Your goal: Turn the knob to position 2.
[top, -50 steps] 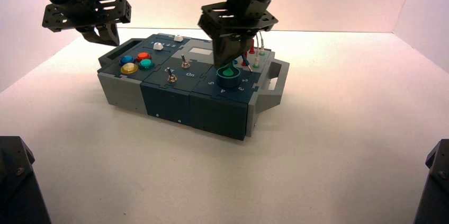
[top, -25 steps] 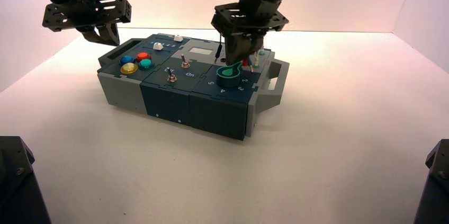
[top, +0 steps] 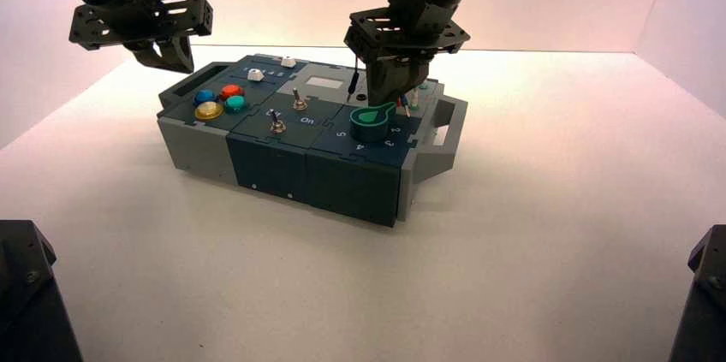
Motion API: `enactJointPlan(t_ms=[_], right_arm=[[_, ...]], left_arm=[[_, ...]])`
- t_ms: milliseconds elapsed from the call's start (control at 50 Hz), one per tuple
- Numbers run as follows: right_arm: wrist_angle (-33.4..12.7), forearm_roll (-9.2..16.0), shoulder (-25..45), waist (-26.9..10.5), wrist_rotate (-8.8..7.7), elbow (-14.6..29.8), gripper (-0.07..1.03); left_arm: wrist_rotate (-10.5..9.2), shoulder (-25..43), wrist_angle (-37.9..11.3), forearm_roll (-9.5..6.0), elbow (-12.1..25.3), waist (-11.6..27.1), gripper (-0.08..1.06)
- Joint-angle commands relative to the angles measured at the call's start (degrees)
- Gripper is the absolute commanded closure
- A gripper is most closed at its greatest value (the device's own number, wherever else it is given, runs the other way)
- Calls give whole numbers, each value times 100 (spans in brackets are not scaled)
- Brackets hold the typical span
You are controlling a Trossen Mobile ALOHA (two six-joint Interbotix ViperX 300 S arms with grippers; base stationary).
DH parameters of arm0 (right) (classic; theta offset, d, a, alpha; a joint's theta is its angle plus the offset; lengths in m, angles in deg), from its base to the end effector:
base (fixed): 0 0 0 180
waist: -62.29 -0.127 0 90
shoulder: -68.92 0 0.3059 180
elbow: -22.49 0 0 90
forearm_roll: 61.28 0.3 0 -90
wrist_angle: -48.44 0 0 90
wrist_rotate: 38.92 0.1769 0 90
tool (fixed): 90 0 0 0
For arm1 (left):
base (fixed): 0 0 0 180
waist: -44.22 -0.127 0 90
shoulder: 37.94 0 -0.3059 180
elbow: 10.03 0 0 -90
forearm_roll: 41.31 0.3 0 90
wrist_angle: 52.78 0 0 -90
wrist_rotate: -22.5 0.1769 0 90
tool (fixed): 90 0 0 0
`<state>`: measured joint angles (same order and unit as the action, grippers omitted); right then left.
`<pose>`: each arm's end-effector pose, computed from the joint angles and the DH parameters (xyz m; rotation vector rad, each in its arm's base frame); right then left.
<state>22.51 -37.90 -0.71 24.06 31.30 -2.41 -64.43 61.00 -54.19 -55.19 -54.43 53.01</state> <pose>0.2788 0.2587 0.0376 -0.2819 1.2134 0.7182 0.3248 -0.0513 0.0441 -0.1033 0.9631 -0.0566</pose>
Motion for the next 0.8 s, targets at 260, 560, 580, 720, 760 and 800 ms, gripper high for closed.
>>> enactJointPlan(t_ms=[260,560,580,720,760,800], right_arm=[[18,0,-246,9,9,-105,99],[18,0,-316,9,9,-176,99],[18,9,-316,9,18,-176,99],[18,9,-316,9,18,-193,99],[18,9,-316,9,18,-202,99],[18,9,-316,18,18,-211,99]], left_arm=[[0,-105,18,9,123,-9,100],[9,-97,9,9,132,-9,101],[0,-105,9,9,123,-18,101],[0,-105,9,9,132,-9,101],[0,-97,9,9,132,-9,100],[0,-97,9,9,132,-9,100]])
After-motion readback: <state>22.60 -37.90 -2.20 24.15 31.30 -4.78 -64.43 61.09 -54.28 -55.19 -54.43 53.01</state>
